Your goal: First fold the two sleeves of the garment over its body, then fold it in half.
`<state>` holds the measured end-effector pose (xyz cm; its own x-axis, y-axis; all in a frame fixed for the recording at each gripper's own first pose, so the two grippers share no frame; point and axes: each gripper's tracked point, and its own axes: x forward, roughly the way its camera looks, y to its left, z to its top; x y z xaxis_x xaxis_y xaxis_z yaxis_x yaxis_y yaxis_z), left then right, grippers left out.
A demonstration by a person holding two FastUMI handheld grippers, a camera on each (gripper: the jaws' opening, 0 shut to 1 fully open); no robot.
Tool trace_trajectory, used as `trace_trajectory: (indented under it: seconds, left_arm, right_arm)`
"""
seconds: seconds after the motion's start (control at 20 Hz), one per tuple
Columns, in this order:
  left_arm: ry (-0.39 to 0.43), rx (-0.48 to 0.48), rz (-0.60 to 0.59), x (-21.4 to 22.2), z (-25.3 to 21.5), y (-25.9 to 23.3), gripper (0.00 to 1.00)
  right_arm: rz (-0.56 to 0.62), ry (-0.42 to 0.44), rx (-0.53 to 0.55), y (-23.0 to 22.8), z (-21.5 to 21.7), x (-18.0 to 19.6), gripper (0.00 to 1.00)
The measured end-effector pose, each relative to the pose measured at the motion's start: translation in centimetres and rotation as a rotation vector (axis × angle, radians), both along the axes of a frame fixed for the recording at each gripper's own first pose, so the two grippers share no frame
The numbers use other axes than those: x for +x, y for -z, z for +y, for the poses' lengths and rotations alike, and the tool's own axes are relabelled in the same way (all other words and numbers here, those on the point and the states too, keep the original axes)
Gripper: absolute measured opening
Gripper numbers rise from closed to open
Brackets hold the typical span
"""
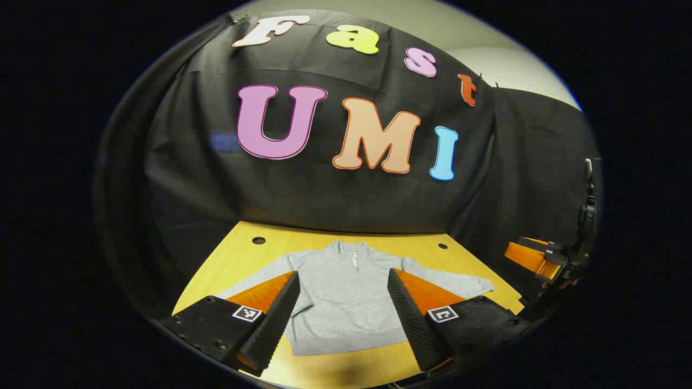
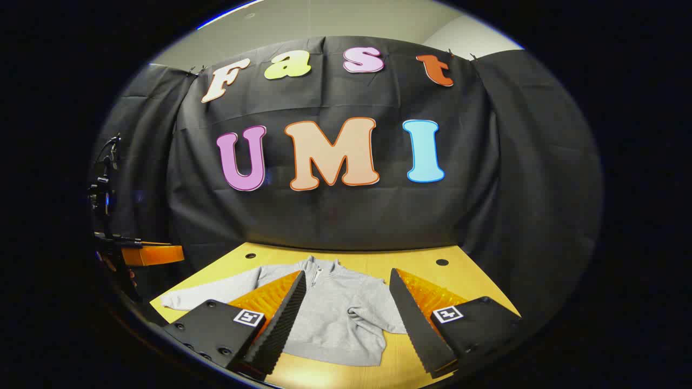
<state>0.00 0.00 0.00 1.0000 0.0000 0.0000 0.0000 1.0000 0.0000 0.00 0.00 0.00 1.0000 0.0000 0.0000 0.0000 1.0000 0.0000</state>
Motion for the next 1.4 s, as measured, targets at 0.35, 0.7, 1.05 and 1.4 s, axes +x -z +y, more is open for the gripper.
trace_trajectory:
  seconds: [0.35,0.7,1.05,1.4]
  left_arm:
    - [-0.03,-0.002,0.004,-0.6,-0.1,0.7,0.95]
    - [-0.063,0.003,0.008,-0.7,0.2,1.1,0.95]
    - [-0.088,-0.01,0.024,-0.9,0.2,1.7,0.95]
    - [-0.137,-0.005,0.025,-2.0,0.5,2.0,0.94]
  right_arm:
    - [0.019,-0.006,0.024,0.7,-1.0,0.2,0.97]
    - [0.023,-0.004,0.012,0.8,-1.7,0.5,0.97]
    - [0.082,0.014,0.044,2.7,-4.4,0.9,0.97]
    - [0.183,0.128,0.071,5.7,-14.4,2.4,0.98]
